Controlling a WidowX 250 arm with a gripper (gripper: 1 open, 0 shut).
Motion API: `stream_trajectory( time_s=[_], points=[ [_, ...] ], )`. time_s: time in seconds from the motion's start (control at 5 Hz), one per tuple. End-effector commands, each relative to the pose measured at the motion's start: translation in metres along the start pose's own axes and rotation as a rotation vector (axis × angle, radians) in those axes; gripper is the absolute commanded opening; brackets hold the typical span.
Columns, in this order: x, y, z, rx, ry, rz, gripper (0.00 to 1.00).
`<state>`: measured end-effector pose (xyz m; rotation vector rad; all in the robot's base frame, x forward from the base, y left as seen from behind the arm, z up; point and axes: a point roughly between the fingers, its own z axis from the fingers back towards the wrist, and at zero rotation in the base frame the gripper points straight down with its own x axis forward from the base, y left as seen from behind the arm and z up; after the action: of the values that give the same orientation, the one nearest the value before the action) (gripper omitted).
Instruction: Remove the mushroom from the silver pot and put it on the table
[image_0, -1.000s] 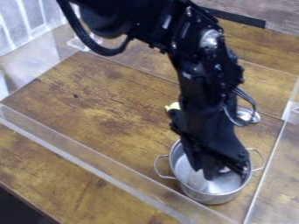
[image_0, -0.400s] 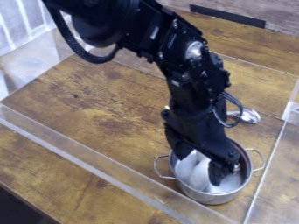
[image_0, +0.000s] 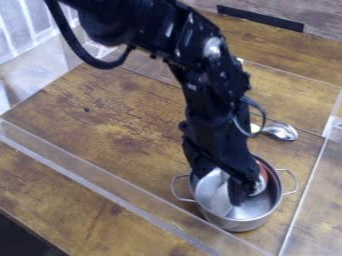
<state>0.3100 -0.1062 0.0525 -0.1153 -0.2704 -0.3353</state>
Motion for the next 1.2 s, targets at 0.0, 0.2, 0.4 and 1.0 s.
stream_trajectory(
  time_s=[0.0, 0.2, 0.4, 1.0],
  points=[
    [0.018, 0.008, 0.001, 0.005, -0.036, 0.011, 1.0],
    [0.025, 0.012, -0.009, 0.002, -0.021, 0.025, 1.0],
    [0.032, 0.018, -0.011, 0.006, -0.019, 0.04, 0.0],
    [0.025, 0.018, 0.023, 0.005, -0.031, 0.038, 0.0]
  ],
)
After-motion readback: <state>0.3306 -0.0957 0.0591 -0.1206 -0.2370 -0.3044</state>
